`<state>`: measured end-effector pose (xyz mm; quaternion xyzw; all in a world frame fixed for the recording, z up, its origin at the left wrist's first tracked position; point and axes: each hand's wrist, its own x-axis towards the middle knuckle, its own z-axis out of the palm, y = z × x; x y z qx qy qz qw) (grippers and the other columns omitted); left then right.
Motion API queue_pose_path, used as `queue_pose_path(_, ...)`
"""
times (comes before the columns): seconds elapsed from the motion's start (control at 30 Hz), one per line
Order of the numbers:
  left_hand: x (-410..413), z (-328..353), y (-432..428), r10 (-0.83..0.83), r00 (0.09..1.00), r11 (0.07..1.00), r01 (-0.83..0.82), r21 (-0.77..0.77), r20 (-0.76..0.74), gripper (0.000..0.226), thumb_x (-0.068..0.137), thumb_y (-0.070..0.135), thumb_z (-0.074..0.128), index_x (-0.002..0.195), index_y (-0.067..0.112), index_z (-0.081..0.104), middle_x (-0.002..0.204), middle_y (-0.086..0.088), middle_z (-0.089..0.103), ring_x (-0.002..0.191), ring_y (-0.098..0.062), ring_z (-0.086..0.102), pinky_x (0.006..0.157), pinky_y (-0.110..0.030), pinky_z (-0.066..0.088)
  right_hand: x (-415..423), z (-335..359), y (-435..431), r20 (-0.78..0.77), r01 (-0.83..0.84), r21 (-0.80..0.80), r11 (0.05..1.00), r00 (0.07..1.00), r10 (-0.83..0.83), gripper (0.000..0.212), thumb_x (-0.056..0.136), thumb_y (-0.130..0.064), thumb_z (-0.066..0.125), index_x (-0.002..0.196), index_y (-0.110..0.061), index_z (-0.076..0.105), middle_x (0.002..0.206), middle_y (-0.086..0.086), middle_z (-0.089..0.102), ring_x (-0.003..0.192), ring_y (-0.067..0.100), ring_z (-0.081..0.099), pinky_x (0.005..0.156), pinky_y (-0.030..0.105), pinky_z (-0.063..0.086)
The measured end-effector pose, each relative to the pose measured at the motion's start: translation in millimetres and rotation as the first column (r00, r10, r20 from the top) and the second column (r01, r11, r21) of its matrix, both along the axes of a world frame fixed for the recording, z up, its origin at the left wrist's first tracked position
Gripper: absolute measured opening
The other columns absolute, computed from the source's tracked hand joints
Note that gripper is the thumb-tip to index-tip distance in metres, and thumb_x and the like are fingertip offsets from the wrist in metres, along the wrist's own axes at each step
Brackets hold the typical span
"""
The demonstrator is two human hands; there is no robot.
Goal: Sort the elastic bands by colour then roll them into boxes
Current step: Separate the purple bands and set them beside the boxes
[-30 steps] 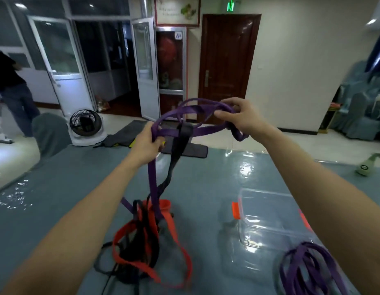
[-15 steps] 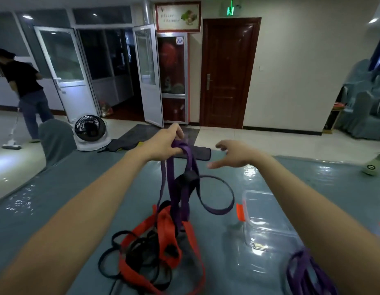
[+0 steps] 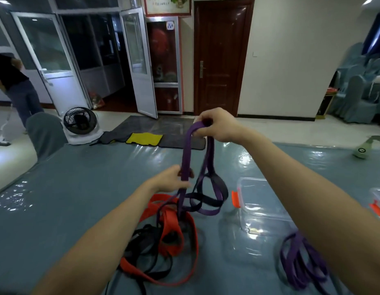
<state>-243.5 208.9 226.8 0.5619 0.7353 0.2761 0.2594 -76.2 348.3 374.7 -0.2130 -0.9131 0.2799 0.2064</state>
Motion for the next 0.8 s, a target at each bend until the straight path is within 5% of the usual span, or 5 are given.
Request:
queue_pose_path(0.13, -24, 22, 15, 0.124, 0.98, 0.969, -0.154, 0.195, 0.157, 0.012, 0.115, 0.01, 0.049, 0.108, 0.004, 0.057, 0.096, -0.02, 0.08, 0.101, -0.034, 0.079, 0.101, -0.048, 0.06, 20, -1, 19, -0.149, 0.079, -0.085, 0.993, 0.985, -0.091, 0.017, 0.093, -0.026, 0.086, 0.104, -0.017, 0.076, 0.093, 0.004, 0.08, 0.083, 0.018, 0.08, 0.086, 0.043, 0.067)
queue_pose_path(0.2, -51, 54, 19, 0.218, 0.957, 0.891, -0.275, 0.361, 0.193, 0.013, 0.114, 0.001, 0.042, 0.108, 0.01, 0.049, 0.076, -0.01, 0.071, 0.075, -0.023, 0.073, 0.082, -0.043, 0.058, 30, -5, 27, 0.046, 0.074, -0.033, 0.997, 0.996, -0.073, 0.016, 0.094, -0.03, 0.084, 0.097, -0.02, 0.072, 0.093, 0.005, 0.08, 0.084, 0.02, 0.08, 0.089, 0.048, 0.066)
queue_pose_path(0.43, -70, 119, 31, 0.208, 0.974, 0.789, -0.221, 0.573, 0.09, 0.043, 0.103, 0.02, 0.048, 0.09, 0.059, 0.058, 0.064, 0.016, 0.059, 0.054, -0.004, 0.049, 0.054, -0.032, 0.045, 37, -14, 22, 0.004, 0.026, -0.036, 0.999, 1.0, -0.026, 0.019, 0.094, -0.027, 0.084, 0.099, -0.027, 0.066, 0.091, 0.001, 0.074, 0.083, 0.019, 0.075, 0.081, 0.039, 0.061)
queue_pose_path(0.53, -72, 126, 30, 0.272, 0.962, 0.746, -0.221, 0.628, 0.015, 0.044, 0.102, 0.016, 0.051, 0.094, 0.059, 0.056, 0.07, 0.014, 0.061, 0.056, 0.002, 0.05, 0.054, -0.025, 0.043, 34, -13, 23, 0.017, 0.038, -0.057, 0.998, 0.999, -0.037, 0.024, 0.089, -0.028, 0.089, 0.098, -0.017, 0.07, 0.093, 0.008, 0.076, 0.085, 0.027, 0.078, 0.088, 0.049, 0.065)
queue_pose_path(0.8, -42, 129, 11, 0.294, 0.936, 0.839, -0.156, 0.522, -0.192, 0.019, 0.112, 0.011, 0.053, 0.12, 0.022, 0.04, 0.095, 0.008, 0.06, 0.078, -0.006, 0.058, 0.065, -0.014, 0.044, 33, -11, 9, 0.085, 0.001, -0.255, 0.967, 0.996, 0.021, 0.08, 0.06, -0.062, 0.099, 0.126, -0.03, 0.068, 0.102, -0.006, 0.081, 0.091, 0.013, 0.079, 0.08, 0.029, 0.062)
